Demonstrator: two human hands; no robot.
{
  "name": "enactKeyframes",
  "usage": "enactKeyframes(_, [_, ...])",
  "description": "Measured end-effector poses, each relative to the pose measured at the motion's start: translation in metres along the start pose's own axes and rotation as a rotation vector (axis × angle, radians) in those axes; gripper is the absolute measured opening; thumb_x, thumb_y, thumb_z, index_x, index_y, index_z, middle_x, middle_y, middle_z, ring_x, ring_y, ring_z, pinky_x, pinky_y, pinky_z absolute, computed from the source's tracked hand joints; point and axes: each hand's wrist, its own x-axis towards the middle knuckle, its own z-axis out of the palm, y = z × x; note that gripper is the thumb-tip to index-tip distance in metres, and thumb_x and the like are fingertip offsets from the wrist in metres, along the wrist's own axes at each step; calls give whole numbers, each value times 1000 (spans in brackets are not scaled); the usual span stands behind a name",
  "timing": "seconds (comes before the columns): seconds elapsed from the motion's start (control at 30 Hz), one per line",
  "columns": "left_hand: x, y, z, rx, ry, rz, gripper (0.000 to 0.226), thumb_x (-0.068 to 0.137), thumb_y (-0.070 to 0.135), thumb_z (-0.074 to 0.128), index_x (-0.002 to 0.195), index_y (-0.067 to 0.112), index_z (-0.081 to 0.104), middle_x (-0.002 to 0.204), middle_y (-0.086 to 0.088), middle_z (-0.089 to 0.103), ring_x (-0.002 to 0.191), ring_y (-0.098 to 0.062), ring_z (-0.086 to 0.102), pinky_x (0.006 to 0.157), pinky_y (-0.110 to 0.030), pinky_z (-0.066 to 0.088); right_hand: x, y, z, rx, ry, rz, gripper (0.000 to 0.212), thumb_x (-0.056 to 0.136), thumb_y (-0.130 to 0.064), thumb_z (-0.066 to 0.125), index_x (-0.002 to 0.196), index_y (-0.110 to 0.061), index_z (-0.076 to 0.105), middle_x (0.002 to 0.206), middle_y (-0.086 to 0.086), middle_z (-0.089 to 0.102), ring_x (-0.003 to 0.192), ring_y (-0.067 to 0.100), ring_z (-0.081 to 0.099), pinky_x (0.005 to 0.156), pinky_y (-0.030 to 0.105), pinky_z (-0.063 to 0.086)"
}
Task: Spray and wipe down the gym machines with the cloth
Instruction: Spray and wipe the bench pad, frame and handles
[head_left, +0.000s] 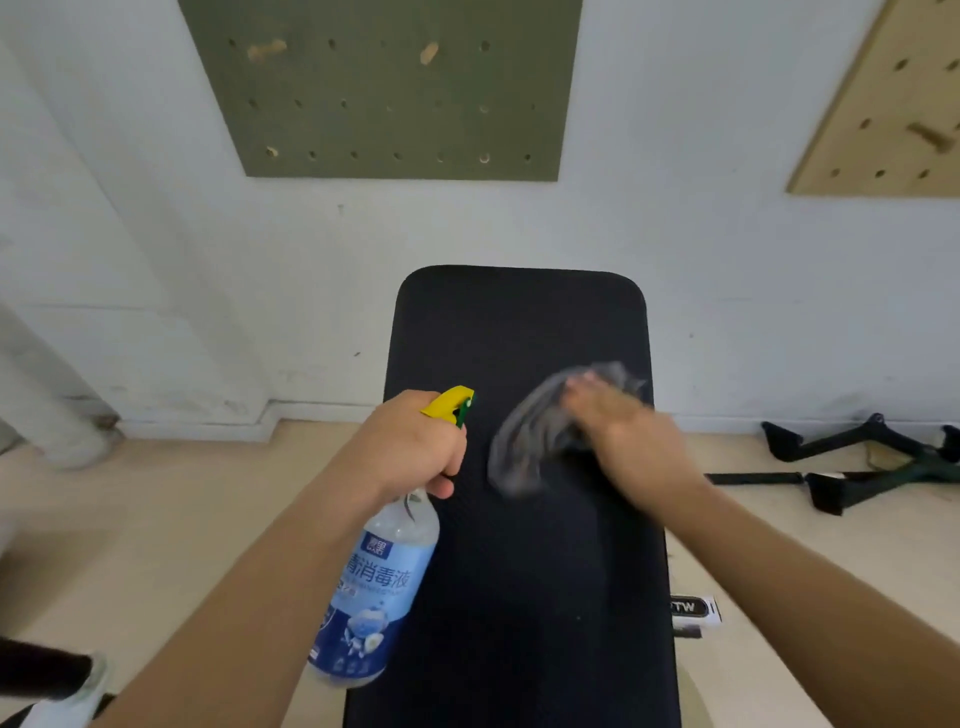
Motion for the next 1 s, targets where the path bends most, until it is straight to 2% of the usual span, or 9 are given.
enactKeyframes(0.07, [-1,5,14,16,-30,-14,41,50,10,56,89,2,66,82,-10,70,51,-23,67,82,-53,61,17,23,-26,58,30,305,38,100,-10,49,134,-18,61,146,3,54,131,28,55,94,44,53])
enactKeyframes(0.2, [1,11,44,26,-126,-7,40,54,9,58,92,3,67,84,-9,72,54,-20,70,84,-60,60,11,43,-68,183,222,418,43,101,-14,49,143,-24,52,113,9,70,88,31,64,76,32,47])
enactKeyframes(0.37, [-3,19,74,79,-122,15,8,72,6,60,75,11,54,70,-3,62,49,-16,66,65,-36,56,14,53,-75,259,307,363,44,101,-6,42,141,-20,55,145,5,55,129,23,56,109,37,44])
enactKeyframes(0.47, [-3,13,79,122,-137,-13,15,75,6,59,76,17,48,67,-1,59,52,-15,66,65,-32,48,29,55,-61,314,232,397,49,99,-5,39,144,-19,52,155,5,43,140,21,45,117,30,31])
enactKeyframes(0.57, [-4,5,72,148,-166,-11,14,66,8,58,78,12,53,74,-4,62,53,-16,68,76,-41,60,38,41,-29,204,-11,276,61,93,-22,29,153,-25,36,164,7,23,150,30,23,123,37,20])
enactKeyframes(0.63, [-4,2,64,133,-142,-7,26,61,8,57,86,6,62,85,-10,70,53,-16,68,80,-54,63,25,29,-10,100,-83,220,65,90,-34,22,154,-28,34,164,6,23,151,36,18,121,48,25])
enactKeyframes(0.87, [0,9,34,76,-20,35,35,57,9,57,91,5,66,93,-16,74,48,-18,66,75,-54,62,-110,-32,17,29,-182,-386,43,101,-34,52,144,-25,53,159,4,36,149,29,28,118,44,34])
enactKeyframes(0.93, [1,11,30,75,-11,37,37,58,8,57,94,4,65,98,-17,74,49,-19,68,72,-50,62,-76,-4,19,-8,-114,-383,41,100,-27,54,141,-25,56,155,4,43,145,29,36,112,47,41])
enactKeyframes(1.0, [1,12,28,65,-7,29,42,54,11,57,95,3,65,100,-17,74,49,-20,68,77,-54,61,-22,25,12,-8,-3,-160,39,99,-24,53,138,-22,59,150,7,49,141,34,42,108,53,43])
